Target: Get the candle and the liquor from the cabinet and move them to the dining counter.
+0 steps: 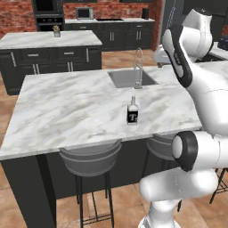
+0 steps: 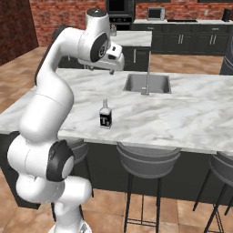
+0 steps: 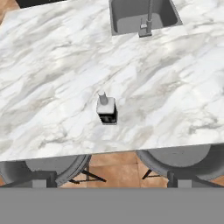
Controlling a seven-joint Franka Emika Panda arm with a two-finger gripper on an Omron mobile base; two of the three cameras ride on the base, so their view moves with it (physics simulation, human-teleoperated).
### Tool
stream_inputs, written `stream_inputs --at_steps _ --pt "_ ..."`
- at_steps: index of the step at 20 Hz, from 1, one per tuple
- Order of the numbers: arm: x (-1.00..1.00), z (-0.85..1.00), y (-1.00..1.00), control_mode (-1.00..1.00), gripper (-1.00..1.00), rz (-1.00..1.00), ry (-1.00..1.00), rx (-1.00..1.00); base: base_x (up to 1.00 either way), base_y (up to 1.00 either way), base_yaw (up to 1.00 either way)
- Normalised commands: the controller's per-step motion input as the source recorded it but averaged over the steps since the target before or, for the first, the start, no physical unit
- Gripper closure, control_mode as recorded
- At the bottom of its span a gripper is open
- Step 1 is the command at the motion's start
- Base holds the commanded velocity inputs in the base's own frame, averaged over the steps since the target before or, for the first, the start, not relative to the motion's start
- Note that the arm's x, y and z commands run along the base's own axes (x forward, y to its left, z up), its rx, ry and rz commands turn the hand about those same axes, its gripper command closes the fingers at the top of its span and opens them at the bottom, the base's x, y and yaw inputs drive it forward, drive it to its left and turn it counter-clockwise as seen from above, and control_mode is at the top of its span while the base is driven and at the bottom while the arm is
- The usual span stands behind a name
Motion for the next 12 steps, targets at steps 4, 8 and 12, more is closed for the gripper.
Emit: stream_inputs --at_steps 4,8,12 --pt "-0.86 0.0 0.15 -1.0 -1.0 0.0 -0.05 -0.06 0.0 0.0 0.0" --pt "-0.81 -0.03 0.21 -1.0 -1.0 0.0 -0.08 -0.05 0.0 0.0 0.0" --pt "-0.77 -0.08 0.24 -1.0 -1.0 0.0 -0.12 -0.05 0.0 0.0 0.0"
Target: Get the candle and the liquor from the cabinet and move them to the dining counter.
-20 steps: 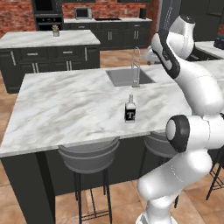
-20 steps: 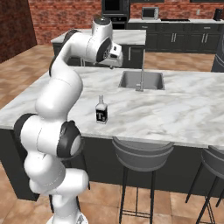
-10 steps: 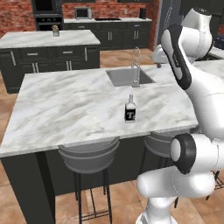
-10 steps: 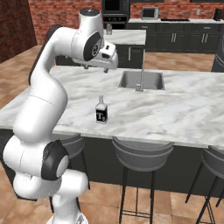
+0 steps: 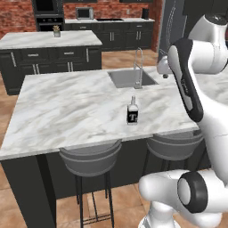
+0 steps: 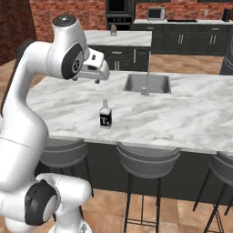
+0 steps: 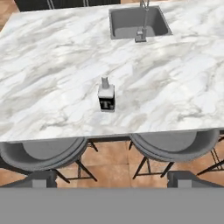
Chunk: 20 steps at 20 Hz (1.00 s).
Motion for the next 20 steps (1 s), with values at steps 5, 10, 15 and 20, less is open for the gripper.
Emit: stream_inputs --at_steps 5,10,15,20 --pt "-0.69 -0.42 0.22 -1.0 -1.0 0.0 -0.12 -0.03 0.0 0.0 0.0" --pt "-0.47 -0.42 0.09 -1.0 -1.0 0.0 -0.03 0.0 0.0 0.0 0.0" --pt "-0.15 -0.09 0.09 -1.0 -1.0 0.0 0.0 0.0 0.0 0.0 0.0" --pt "0.0 0.0 0.26 -1.0 -1.0 0.0 0.0 0.0 0.0 0.0 0.0"
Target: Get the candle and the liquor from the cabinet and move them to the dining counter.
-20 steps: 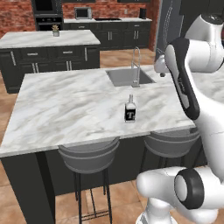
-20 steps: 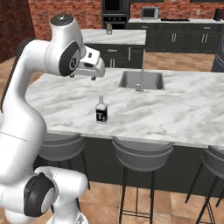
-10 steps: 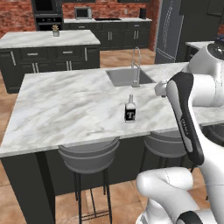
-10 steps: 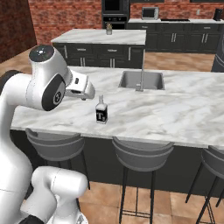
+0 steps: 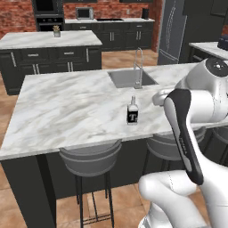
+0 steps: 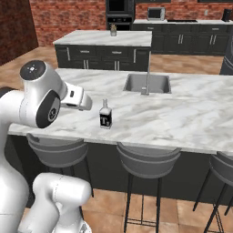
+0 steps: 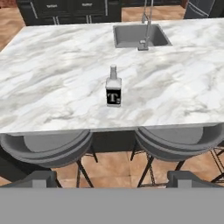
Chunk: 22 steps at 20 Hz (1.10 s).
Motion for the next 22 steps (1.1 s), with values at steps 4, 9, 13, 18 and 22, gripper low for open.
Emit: stream_inputs --at_steps 4,9,13,18,22 --pt "0.0 0.0 0.18 -1.0 -1.0 0.0 0.01 0.0 0.0 0.0 0.0" --pt "0.0 0.0 0.02 1.0 -1.0 0.0 0.0 0.0 0.0 0.0 0.0" --pt "0.0 0.0 0.0 1.0 -1.0 0.0 0.0 0.0 -0.7 0.09 0.0" --pt "0.0 0.0 0.0 1.0 -1.0 0.0 0.0 0.0 -0.93 0.88 0.0" --pt "0.0 0.0 0.0 1.0 -1.0 0.0 0.0 0.0 -0.19 1.0 0.0"
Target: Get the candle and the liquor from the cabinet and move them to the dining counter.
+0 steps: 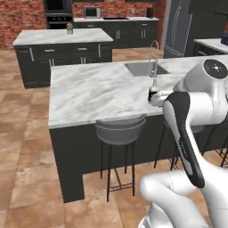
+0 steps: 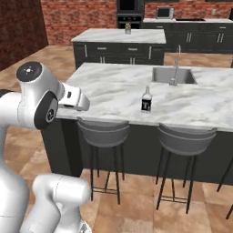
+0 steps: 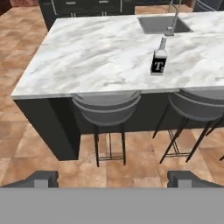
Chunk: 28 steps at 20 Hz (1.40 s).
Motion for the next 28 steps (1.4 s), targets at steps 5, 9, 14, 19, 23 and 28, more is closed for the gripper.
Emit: stream_inputs --at_steps 5,9,14,19,23,28 --pt "0.0 0.0 0.0 1.0 -1.0 0.0 0.0 0.0 0.4 1.0 -0.01" --pt "0.0 0.0 0.0 1.0 -1.0 0.0 0.0 0.0 0.74 1.0 -0.04" --pt "0.0 0.0 0.0 1.0 -1.0 0.0 0.0 0.0 0.91 1.0 -0.04" --pt "0.0 0.0 0.0 1.0 -1.0 0.0 0.0 0.0 0.31 1.0 -0.02" --pt "0.0 0.0 0.0 1.0 -1.0 0.0 0.0 0.0 -0.41 1.0 0.0" --pt "0.0 0.0 0.0 1.0 -1.0 0.0 0.0 0.0 -0.49 1.0 0.0"
